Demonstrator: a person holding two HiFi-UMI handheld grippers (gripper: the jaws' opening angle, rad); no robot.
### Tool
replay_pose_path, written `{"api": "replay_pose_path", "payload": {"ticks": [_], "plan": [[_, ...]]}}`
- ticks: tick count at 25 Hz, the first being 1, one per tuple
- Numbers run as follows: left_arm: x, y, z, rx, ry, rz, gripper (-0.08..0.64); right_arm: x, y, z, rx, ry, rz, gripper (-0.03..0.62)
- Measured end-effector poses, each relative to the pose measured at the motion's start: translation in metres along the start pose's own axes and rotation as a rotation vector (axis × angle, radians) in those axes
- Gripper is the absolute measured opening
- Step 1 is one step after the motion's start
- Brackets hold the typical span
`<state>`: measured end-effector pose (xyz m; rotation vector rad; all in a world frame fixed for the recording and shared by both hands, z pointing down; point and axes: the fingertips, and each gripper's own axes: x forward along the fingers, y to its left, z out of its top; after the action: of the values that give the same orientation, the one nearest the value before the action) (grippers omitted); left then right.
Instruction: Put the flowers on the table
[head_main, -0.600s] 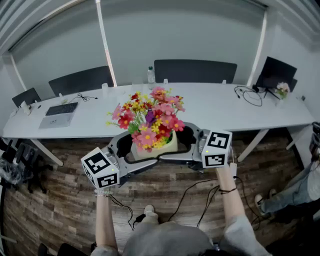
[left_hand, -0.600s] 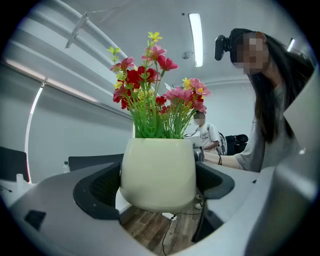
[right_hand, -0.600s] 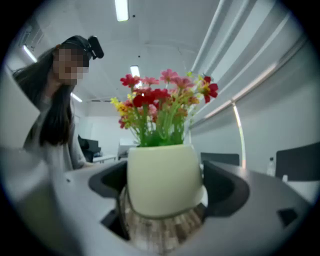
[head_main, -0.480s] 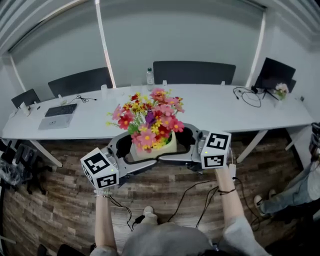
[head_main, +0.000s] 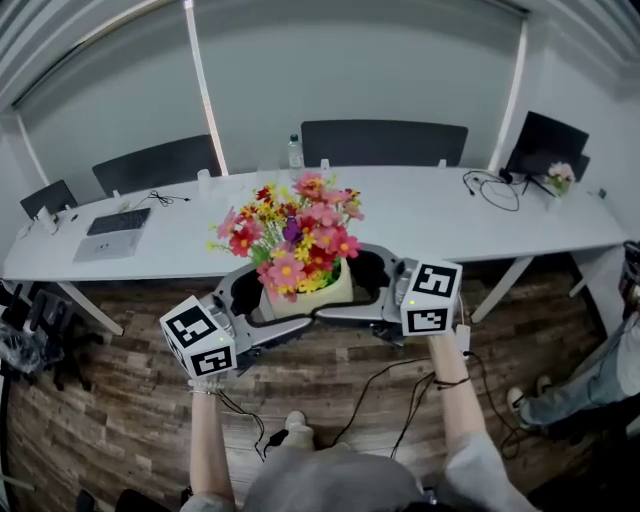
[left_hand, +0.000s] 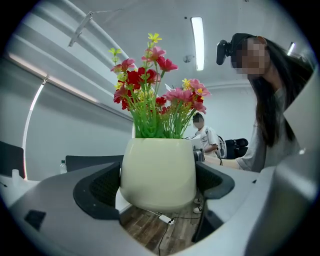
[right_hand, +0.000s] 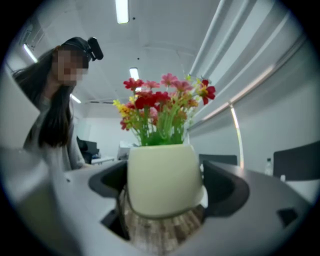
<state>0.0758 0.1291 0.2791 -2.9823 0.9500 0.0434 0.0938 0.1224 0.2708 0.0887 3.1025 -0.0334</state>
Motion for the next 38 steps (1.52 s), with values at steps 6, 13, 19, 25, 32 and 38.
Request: {"api": "replay_pose_path", "payload": {"ticks": [6,13,19,25,32,38], "plan": [[0.002,0.005,-0.008,-0.006,0.022,-0.003,0.463,0.001,-0.006,-0.010,0.020,0.006,-0.003,0.460],[0.020,0.038,-0.011,-0.014,0.025,-0.006,0.463,0.003,-0.044,-0.011,0.031,0.005,-0.006,0.460],[0.019,0.085,-0.012,-0.026,0.029,-0.011,0.463,0.029,-0.084,-0.013,0.040,0.009,-0.012,0.460],[0.017,0.129,-0.015,-0.035,0.040,-0.026,0.463,0.053,-0.119,-0.015,0.055,0.006,-0.027,0.460],[0.019,0.150,-0.020,-0.034,0.048,-0.057,0.463,0.062,-0.138,-0.020,0.058,0.004,-0.058,0.460],[0.023,0.157,-0.024,-0.033,0.039,-0.102,0.463,0.062,-0.145,-0.025,0.057,0.000,-0.103,0.460]]}}
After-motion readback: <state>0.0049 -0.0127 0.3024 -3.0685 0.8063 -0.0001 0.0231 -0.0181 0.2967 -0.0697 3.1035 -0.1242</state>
